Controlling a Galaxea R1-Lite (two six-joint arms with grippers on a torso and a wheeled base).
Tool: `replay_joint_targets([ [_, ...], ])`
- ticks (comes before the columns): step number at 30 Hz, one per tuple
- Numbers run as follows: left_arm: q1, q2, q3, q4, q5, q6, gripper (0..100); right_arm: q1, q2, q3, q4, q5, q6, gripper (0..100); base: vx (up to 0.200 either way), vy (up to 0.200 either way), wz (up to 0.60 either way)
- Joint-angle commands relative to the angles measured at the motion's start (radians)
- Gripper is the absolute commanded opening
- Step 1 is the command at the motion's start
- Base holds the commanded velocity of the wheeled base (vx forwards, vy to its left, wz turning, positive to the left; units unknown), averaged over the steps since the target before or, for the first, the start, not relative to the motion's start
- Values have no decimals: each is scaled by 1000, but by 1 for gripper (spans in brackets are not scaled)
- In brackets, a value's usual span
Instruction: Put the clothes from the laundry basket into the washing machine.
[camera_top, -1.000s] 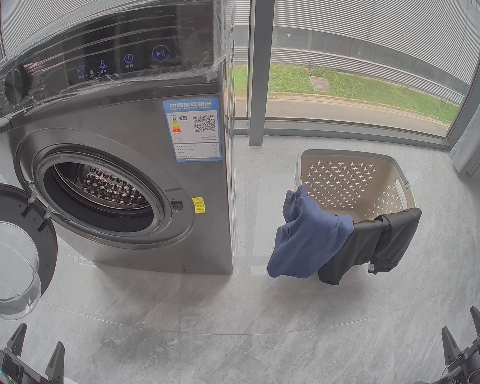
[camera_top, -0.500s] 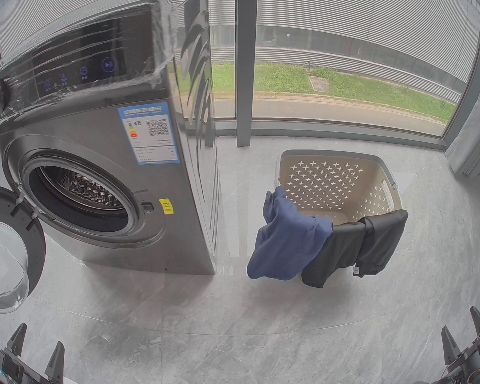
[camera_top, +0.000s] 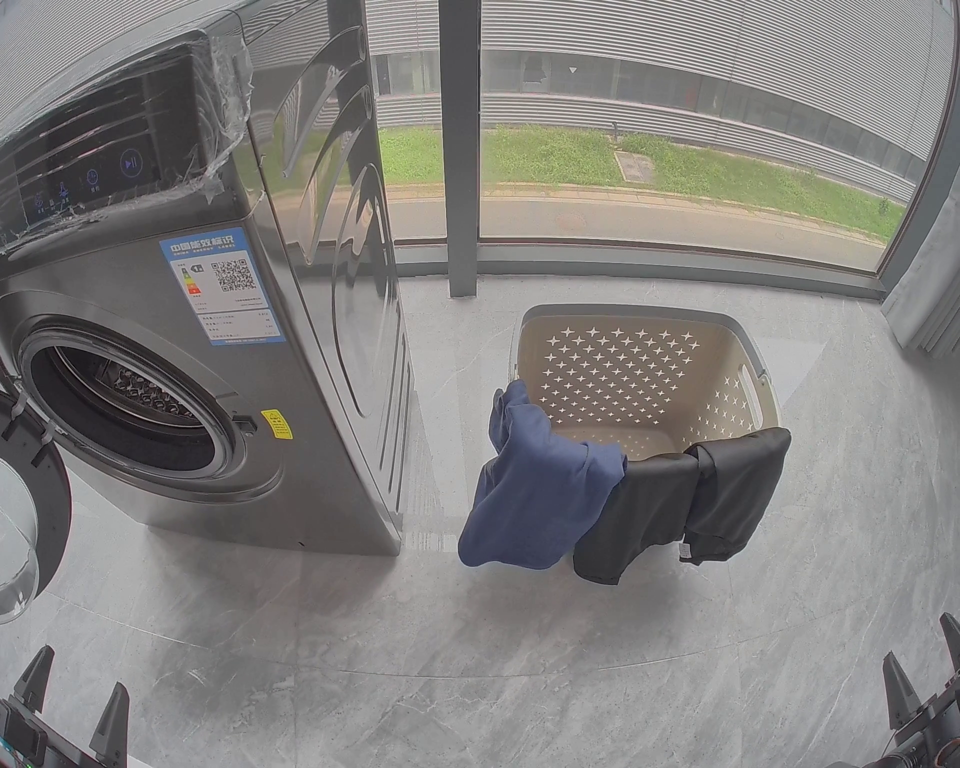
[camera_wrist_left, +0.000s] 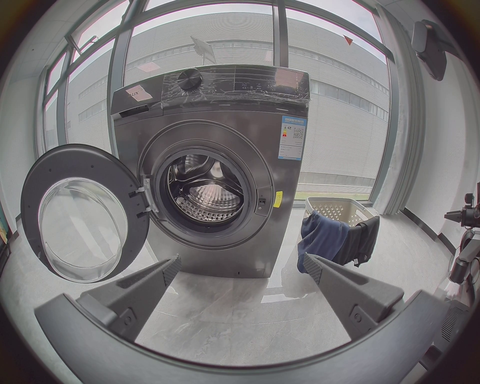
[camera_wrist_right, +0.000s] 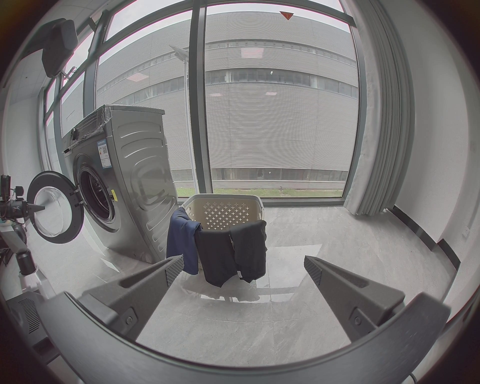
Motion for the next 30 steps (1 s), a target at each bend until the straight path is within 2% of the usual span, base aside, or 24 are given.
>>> replay_joint_targets([
  [1, 0, -10, 15, 0, 0, 0, 100, 1, -6, 16, 1, 1, -2, 100, 0, 0, -600],
  [6, 0, -10, 15, 0, 0, 0, 100, 0, -6, 18, 1, 0, -1, 100, 0, 0, -600],
  [18, 0, -10, 15, 0, 0, 0, 100, 0, -6, 18, 0, 0, -1, 100, 0, 0, 0],
  [30, -2, -10, 15, 0, 0, 0, 100, 0, -6, 18, 0, 0, -1, 100, 0, -200, 0],
])
